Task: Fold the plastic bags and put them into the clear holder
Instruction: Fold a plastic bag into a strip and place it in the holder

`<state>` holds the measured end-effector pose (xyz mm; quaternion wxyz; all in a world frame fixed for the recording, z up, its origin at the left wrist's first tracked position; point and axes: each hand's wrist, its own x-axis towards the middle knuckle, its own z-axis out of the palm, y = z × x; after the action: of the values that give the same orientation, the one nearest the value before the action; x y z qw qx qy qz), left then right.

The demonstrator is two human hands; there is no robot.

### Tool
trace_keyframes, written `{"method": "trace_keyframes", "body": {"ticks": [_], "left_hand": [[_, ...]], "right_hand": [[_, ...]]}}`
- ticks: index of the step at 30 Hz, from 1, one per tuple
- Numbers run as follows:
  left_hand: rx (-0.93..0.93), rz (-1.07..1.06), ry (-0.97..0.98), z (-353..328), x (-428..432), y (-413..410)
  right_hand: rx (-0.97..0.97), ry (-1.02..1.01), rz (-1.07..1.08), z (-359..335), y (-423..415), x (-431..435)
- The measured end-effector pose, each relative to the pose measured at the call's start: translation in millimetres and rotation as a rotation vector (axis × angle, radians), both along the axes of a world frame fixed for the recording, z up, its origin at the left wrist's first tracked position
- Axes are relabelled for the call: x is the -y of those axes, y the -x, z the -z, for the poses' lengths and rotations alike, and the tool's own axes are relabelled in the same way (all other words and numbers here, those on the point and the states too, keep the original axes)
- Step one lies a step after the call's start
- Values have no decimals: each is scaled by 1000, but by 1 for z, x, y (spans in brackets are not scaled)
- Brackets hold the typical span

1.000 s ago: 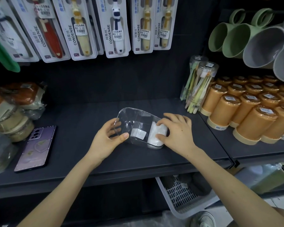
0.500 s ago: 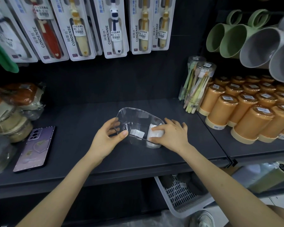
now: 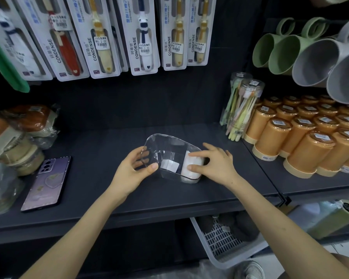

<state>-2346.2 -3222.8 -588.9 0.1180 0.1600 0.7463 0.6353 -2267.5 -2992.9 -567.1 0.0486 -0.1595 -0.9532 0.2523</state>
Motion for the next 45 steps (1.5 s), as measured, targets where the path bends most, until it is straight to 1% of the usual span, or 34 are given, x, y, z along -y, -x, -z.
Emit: {"method": "trace_keyframes", "body": {"ticks": [3,6,9,13,16,17,20,21,24,27,32,36,39,42,44,45], "left_hand": [[1,1,-15,1,-1,0],[2,-6,-12,1,-3,2],[2,-6,6,1,-6,4],[-11,3,50,-2,-16,9],[-11,5,71,-4,-25,11],[-10,2,75,-5,-28,12],[-4,-3,84,-6,-36,16],[0,-1,85,-6,-39,17],[13,9,90,-8,-47,23],[32,15,83,-8,-60,31],[49,43,86,-10,-86,50],[80,62,82,-11,-98,59],[99,53,88,-10,-87,53],[2,24,184,-3,-54,33],[-146,13,315,4,-23,14],[-239,13,406,7,-6,4]], "right_hand": [[19,-91,-10,3,2,2],[48,-71,-11,7,6,3],[37,-32,-11,5,9,-1],[-14,48,-9,-2,14,-9],[-120,11,33,-2,14,-14],[-120,-15,45,0,14,-15],[15,-119,31,5,15,-16],[23,-115,28,6,15,-18],[-88,-59,95,3,5,-26],[-182,-95,153,1,-18,-38],[-283,-14,192,10,-69,-41],[-317,120,102,21,-97,-24],[-323,188,40,25,-112,-1],[-267,288,-54,40,-127,28],[-151,314,-147,58,-136,50],[-59,312,-205,71,-140,60]]}}
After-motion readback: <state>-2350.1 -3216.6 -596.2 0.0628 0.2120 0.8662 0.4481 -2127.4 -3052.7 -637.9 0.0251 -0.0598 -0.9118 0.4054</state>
